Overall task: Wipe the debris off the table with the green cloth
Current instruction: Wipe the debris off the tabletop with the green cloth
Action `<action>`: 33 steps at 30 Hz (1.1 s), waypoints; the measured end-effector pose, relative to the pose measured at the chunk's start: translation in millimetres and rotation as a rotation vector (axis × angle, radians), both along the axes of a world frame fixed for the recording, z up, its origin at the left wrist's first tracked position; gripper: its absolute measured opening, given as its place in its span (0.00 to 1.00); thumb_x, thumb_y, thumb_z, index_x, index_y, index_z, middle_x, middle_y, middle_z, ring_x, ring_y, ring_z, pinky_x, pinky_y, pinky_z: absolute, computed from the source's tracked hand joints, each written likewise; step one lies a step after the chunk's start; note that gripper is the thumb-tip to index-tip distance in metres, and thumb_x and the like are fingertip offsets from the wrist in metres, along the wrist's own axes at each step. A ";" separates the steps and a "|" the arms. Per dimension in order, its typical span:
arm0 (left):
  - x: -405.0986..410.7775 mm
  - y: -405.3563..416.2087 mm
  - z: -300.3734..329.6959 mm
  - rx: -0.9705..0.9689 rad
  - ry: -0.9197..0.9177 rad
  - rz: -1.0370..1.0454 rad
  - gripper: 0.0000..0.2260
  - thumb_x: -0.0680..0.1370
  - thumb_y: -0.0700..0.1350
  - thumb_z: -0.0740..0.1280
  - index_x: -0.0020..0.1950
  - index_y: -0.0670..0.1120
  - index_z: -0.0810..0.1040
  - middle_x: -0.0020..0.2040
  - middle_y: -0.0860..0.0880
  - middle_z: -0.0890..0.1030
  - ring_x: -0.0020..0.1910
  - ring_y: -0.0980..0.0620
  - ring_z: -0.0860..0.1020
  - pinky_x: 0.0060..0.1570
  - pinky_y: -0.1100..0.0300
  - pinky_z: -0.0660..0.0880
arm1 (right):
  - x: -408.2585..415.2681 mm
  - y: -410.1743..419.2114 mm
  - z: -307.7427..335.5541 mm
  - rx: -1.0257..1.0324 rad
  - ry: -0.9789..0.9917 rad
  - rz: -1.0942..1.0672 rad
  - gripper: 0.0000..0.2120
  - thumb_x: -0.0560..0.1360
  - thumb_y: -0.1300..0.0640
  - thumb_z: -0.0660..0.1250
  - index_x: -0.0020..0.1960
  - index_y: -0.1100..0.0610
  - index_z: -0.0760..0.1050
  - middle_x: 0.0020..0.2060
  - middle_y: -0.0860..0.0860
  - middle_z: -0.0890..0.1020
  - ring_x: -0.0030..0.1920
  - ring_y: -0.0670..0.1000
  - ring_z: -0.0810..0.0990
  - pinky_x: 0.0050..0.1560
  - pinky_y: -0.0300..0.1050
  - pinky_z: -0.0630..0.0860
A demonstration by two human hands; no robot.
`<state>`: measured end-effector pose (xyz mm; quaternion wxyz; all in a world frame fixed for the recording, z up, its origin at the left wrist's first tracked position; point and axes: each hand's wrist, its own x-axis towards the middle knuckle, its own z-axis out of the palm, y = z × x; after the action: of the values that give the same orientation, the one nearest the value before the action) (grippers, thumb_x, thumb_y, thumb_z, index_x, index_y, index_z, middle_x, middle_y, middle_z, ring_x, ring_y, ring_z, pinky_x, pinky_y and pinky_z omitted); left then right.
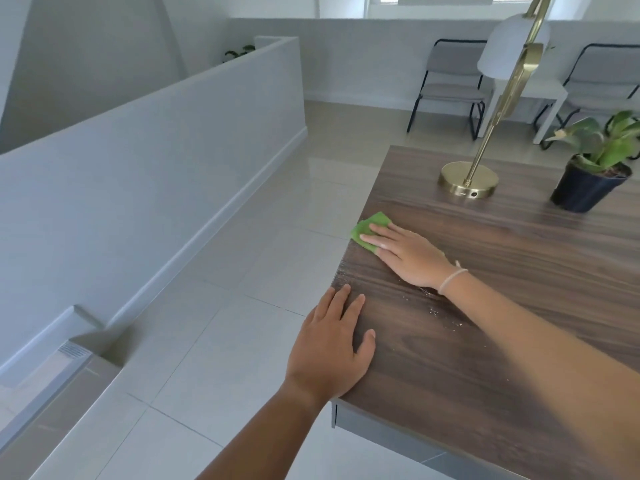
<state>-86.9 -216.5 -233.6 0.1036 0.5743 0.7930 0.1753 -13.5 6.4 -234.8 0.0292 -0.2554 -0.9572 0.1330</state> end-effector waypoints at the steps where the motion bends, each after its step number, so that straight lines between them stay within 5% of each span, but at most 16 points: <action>1: -0.5 0.4 -0.2 0.002 0.003 -0.001 0.26 0.78 0.58 0.50 0.75 0.55 0.51 0.78 0.54 0.50 0.76 0.54 0.45 0.68 0.63 0.40 | 12.2 4.4 1.2 0.012 0.004 0.001 0.20 0.81 0.50 0.46 0.73 0.43 0.57 0.76 0.45 0.55 0.77 0.50 0.49 0.75 0.46 0.45; 7: -0.2 1.0 -1.9 0.015 0.004 0.017 0.26 0.78 0.58 0.51 0.75 0.55 0.53 0.78 0.54 0.51 0.76 0.54 0.46 0.68 0.63 0.42 | -16.4 47.4 2.3 0.008 -0.069 -0.222 0.21 0.81 0.51 0.44 0.74 0.42 0.55 0.77 0.47 0.54 0.77 0.53 0.48 0.76 0.52 0.50; 11: 0.2 0.3 -3.6 0.012 0.010 0.017 0.27 0.76 0.59 0.49 0.75 0.55 0.54 0.78 0.54 0.52 0.76 0.54 0.47 0.70 0.62 0.44 | -37.9 11.5 3.6 0.004 -0.052 -0.088 0.21 0.81 0.50 0.43 0.74 0.42 0.55 0.77 0.47 0.53 0.77 0.54 0.47 0.76 0.55 0.48; 15: -0.1 0.9 -4.2 -0.006 0.005 0.018 0.27 0.76 0.60 0.48 0.75 0.55 0.54 0.78 0.54 0.52 0.76 0.54 0.47 0.73 0.59 0.47 | 13.4 -26.5 -2.3 -0.025 0.041 0.100 0.20 0.82 0.52 0.48 0.73 0.43 0.59 0.76 0.45 0.57 0.77 0.50 0.50 0.76 0.51 0.50; 22: 1.9 1.0 -3.1 0.011 -0.009 0.034 0.25 0.78 0.58 0.52 0.75 0.55 0.55 0.78 0.54 0.53 0.76 0.54 0.48 0.73 0.58 0.48 | 26.2 17.1 2.3 -0.017 -0.040 -0.232 0.21 0.81 0.51 0.45 0.73 0.41 0.57 0.77 0.45 0.55 0.77 0.52 0.49 0.76 0.53 0.49; 29: -3.0 -1.6 -2.8 0.002 -0.005 0.022 0.25 0.79 0.56 0.51 0.75 0.52 0.55 0.78 0.52 0.54 0.77 0.53 0.48 0.73 0.57 0.49 | 60.2 -65.1 -6.0 -0.013 0.034 0.035 0.21 0.80 0.46 0.44 0.73 0.40 0.57 0.75 0.41 0.55 0.76 0.48 0.49 0.76 0.50 0.49; 33: -12.6 -0.4 -8.4 -0.023 0.002 0.087 0.25 0.79 0.56 0.51 0.75 0.51 0.55 0.78 0.50 0.54 0.77 0.51 0.48 0.73 0.56 0.49 | 111.4 -36.9 -13.9 -0.059 0.010 -0.104 0.20 0.81 0.48 0.47 0.72 0.40 0.58 0.75 0.42 0.56 0.77 0.48 0.51 0.76 0.50 0.51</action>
<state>-99.5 -216.9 -242.1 0.1016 0.5381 0.8192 0.1702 97.8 -30.4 -248.6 0.0334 -0.3047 -0.9382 0.1606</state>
